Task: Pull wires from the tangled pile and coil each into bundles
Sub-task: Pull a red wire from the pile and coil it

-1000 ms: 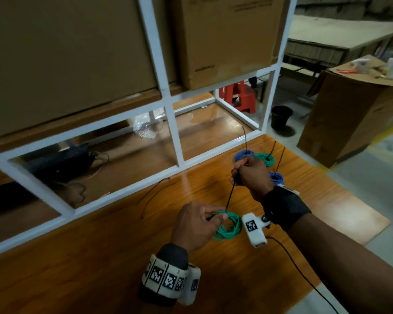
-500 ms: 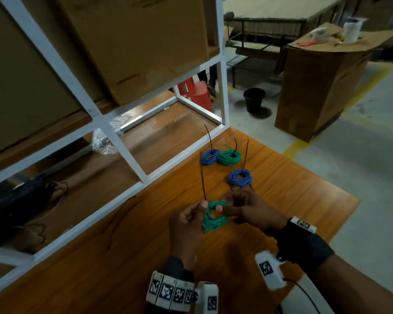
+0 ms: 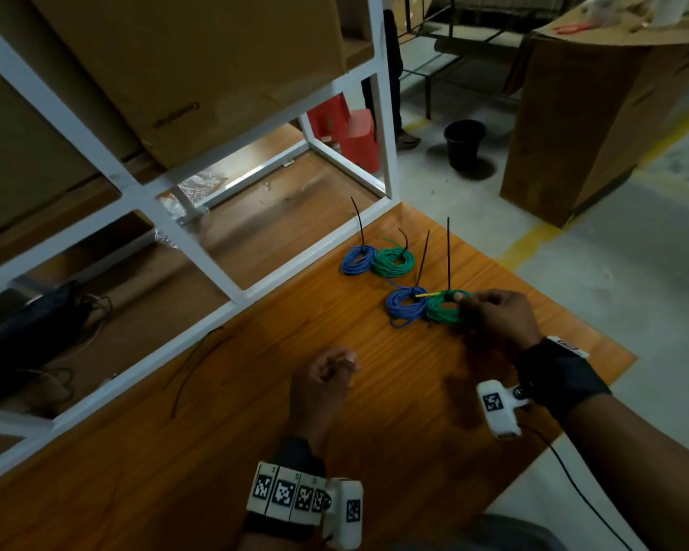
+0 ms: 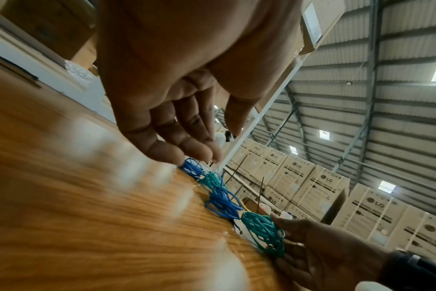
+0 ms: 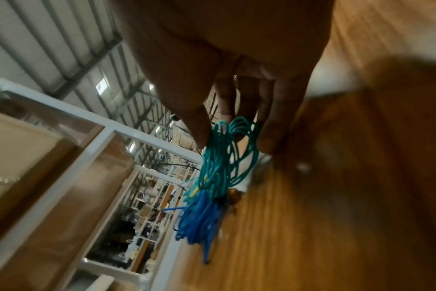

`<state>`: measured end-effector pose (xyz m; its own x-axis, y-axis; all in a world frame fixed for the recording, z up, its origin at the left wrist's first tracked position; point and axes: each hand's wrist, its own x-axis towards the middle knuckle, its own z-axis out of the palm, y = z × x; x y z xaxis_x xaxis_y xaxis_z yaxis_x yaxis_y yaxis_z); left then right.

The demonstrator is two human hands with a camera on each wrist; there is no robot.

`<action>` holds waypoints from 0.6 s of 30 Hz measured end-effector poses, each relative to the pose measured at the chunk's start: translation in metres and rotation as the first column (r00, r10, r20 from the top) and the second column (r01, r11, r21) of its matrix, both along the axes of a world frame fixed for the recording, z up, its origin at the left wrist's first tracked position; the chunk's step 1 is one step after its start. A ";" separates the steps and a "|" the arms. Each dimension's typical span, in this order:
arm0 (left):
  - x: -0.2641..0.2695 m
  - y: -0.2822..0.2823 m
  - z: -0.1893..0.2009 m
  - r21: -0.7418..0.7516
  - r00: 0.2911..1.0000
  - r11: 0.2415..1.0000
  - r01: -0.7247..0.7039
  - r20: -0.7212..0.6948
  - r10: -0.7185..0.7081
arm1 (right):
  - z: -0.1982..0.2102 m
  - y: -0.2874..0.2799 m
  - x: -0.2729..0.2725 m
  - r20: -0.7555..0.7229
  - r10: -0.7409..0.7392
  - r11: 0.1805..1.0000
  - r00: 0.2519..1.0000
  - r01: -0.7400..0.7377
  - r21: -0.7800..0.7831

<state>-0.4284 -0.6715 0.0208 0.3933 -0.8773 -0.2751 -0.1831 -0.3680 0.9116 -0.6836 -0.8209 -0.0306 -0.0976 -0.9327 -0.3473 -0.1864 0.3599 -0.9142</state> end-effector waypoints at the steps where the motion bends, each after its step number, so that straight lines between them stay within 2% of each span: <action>1: 0.002 0.003 -0.002 0.002 1.000 1.000 -0.021 0.016 0.021 | -0.005 -0.001 0.000 -0.068 0.032 0.999 0.997 -0.033 -0.016; 4: 0.005 0.013 -0.009 0.009 0.997 0.997 -0.071 -0.013 0.071 | -0.007 0.000 0.004 -0.317 0.134 0.985 0.939 -0.162 -0.063; 8: 0.011 0.028 -0.020 0.011 0.993 0.995 -0.099 -0.058 0.099 | -0.005 0.012 0.015 -0.597 0.028 0.974 0.802 -0.156 -0.165; 9: 0.013 0.033 -0.022 0.009 0.990 0.993 -0.119 -0.071 0.119 | -0.005 0.019 0.018 -0.606 0.008 0.959 0.795 -0.179 -0.221; 11: 0.021 0.048 -0.025 0.011 0.984 0.988 -0.155 -0.089 0.155 | 0.002 0.037 0.031 -0.598 0.063 0.904 0.799 -0.299 -0.305; 14: 0.037 0.083 -0.023 0.026 0.971 0.972 -0.233 -0.054 0.234 | 0.010 0.070 0.058 -0.532 0.285 0.819 0.797 -0.491 -0.297; 16: 0.053 0.114 -0.022 0.044 0.956 0.956 -0.292 -0.025 0.293 | 0.015 0.090 0.083 -0.487 0.449 0.763 0.749 -0.605 -0.226; 18: 0.073 0.151 -0.021 0.036 0.914 0.916 -0.400 -0.058 0.401 | 0.020 0.115 0.117 -0.478 0.586 0.662 0.655 -0.727 -0.185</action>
<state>-0.3556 -0.5202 0.0000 0.6918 -0.6429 -0.3287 0.0414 -0.4192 0.9069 -0.5664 -0.7063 -0.0103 0.5416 -0.8369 -0.0793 -0.5739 -0.2992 -0.7623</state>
